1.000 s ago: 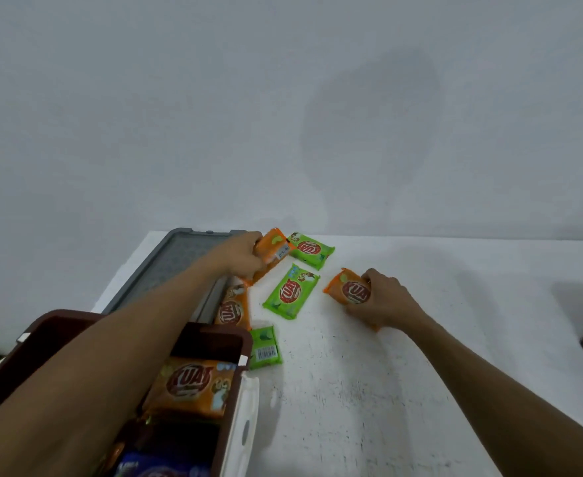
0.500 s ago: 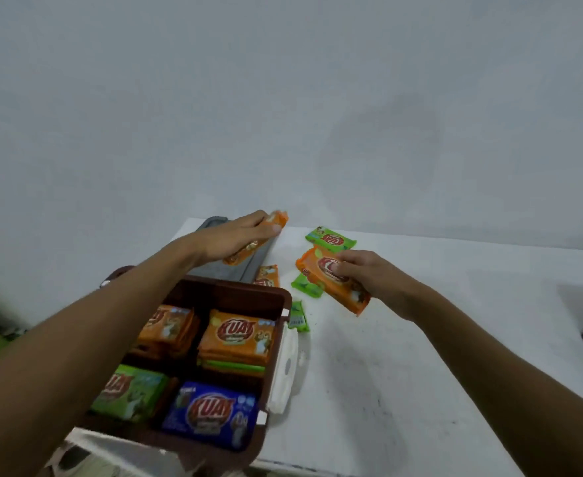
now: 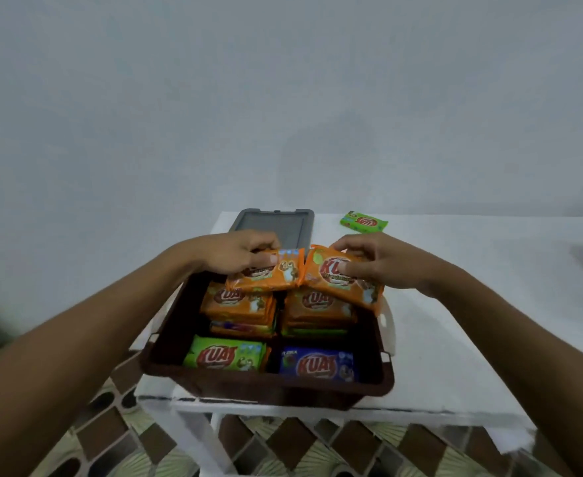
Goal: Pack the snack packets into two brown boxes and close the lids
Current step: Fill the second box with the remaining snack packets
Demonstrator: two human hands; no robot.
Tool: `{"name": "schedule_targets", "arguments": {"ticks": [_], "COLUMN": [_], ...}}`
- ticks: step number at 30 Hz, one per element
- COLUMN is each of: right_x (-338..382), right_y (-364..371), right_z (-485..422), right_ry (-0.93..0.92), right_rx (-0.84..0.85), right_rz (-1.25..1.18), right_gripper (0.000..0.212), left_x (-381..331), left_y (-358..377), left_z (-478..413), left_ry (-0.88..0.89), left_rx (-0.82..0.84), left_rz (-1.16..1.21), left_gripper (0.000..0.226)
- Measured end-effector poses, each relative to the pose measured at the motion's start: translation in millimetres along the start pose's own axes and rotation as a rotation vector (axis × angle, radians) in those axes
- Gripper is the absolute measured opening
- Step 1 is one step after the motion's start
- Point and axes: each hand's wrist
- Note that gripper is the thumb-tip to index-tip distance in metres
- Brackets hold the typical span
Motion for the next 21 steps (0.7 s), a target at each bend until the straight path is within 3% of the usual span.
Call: {"name": "schedule_targets", "arguments": {"ticks": [8, 14, 17, 21], "right_x": [17.4, 25.6, 27.5, 20.9], "right_y": [28.1, 47.6, 64.6, 83.6], "right_z": [6.5, 3.9, 2.6, 0.7], "right_ry": [-0.030, -0.014, 0.008, 0.012], "right_rx": [0.013, 0.152, 0.276, 0.310], "right_rz": [0.337, 0.512, 0.608, 0.844], "right_gripper": [0.023, 0.027, 0.031, 0.030], "left_x": [20.6, 27.5, 28.9, 26.3], "left_y": [12.7, 20.9, 28.3, 37.3], "left_z": [21.5, 34.5, 39.2, 43.7], "left_ry": [0.039, 0.049, 0.046, -0.003], "left_rx": [0.143, 0.286, 0.355, 0.392], "left_rz": [-0.012, -0.036, -0.167, -0.401], "left_gripper": [0.011, 0.003, 0.001, 0.022]}}
Point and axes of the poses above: each hand's wrist, its own z-axis away from the middle knuckle, its own y-axis out of the palm, x = y × z, and after that the axes turned 4 degrees about y, right-handed
